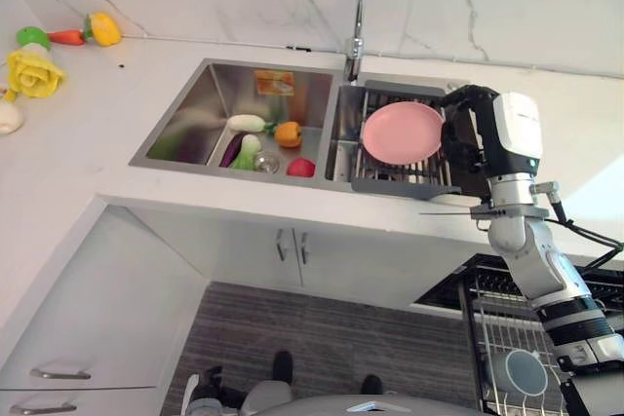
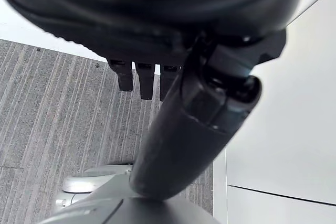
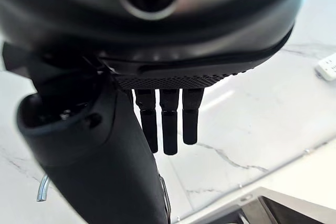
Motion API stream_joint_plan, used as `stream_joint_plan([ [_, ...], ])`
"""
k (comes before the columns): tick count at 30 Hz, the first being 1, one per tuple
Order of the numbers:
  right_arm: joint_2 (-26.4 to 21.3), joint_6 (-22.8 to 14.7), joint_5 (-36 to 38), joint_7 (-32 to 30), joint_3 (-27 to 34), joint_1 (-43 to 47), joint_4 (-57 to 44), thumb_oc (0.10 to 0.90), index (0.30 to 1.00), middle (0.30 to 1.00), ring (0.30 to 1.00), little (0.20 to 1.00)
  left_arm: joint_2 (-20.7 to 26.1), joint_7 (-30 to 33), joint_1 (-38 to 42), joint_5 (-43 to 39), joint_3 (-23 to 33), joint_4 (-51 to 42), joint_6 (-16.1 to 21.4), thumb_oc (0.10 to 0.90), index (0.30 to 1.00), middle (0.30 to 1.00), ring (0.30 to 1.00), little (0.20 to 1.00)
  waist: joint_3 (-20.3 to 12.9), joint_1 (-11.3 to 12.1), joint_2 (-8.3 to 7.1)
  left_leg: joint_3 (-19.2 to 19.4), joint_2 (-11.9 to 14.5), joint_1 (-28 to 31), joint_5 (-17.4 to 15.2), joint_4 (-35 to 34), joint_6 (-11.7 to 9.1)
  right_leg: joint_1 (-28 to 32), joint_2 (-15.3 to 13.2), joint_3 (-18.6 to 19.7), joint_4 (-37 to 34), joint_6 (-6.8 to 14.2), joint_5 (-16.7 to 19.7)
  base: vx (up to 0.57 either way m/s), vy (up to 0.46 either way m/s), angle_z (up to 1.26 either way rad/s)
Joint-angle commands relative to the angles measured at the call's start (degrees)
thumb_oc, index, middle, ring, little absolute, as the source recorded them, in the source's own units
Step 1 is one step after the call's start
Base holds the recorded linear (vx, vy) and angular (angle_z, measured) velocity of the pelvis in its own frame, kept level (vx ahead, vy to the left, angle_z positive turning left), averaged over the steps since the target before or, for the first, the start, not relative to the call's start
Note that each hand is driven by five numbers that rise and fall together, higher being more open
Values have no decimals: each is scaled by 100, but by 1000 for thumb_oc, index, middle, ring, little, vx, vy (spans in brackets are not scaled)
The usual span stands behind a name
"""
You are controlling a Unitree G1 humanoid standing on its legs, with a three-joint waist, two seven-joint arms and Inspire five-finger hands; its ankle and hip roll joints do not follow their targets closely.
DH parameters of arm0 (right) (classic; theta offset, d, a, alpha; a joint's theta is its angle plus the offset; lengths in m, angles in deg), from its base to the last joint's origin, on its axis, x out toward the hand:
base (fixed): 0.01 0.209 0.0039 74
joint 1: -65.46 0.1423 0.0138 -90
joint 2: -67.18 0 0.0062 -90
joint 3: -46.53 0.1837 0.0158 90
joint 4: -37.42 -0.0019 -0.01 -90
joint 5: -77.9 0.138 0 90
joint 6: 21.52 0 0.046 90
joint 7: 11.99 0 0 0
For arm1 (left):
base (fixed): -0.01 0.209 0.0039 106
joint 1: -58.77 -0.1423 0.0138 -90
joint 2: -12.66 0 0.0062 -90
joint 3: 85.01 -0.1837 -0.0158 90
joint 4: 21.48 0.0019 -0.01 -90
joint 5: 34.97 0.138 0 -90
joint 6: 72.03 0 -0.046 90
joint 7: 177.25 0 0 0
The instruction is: Place the dishes in the dishwasher.
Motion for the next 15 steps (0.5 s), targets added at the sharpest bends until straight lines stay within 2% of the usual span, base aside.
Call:
stream_joint_plan([
  [1,-381,-424,578,136,355,390,-282,800,900,900,900,900,40,-115,344,81,-243,154,154,800,900,900,900,900,-207,74,-187,206,130,185,-501,56,-212,184,-432,256,102,448,-431,5,-2,-7],
  [4,-493,-572,1053,427,301,408,-79,800,900,900,900,900,87,-178,312,40,-245,156,154,800,900,900,900,900,-203,65,-226,248,150,198,-502,56,-216,172,-417,280,102,441,-426,14,-8,-7],
  [7,-608,-589,1096,507,252,437,31,800,900,900,900,900,100,-215,303,27,-255,158,168,800,900,900,900,900,-199,65,-239,256,159,197,-502,56,-223,164,-410,284,102,439,-424,-1,-5,-8],
  [11,-1102,-518,654,631,-60,695,255,800,900,900,900,900,131,-267,265,64,-309,169,197,800,900,900,900,900,-187,87,-289,250,165,189,-499,56,-230,158,-397,290,102,437,-418,0,0,0],
  [15,-1232,-493,516,710,-365,899,522,800,900,900,900,900,131,-267,231,87,-369,171,206,800,900,900,900,900,-179,111,-307,241,169,195,-499,56,-231,162,-392,292,102,436,-420,1,0,-1],
])
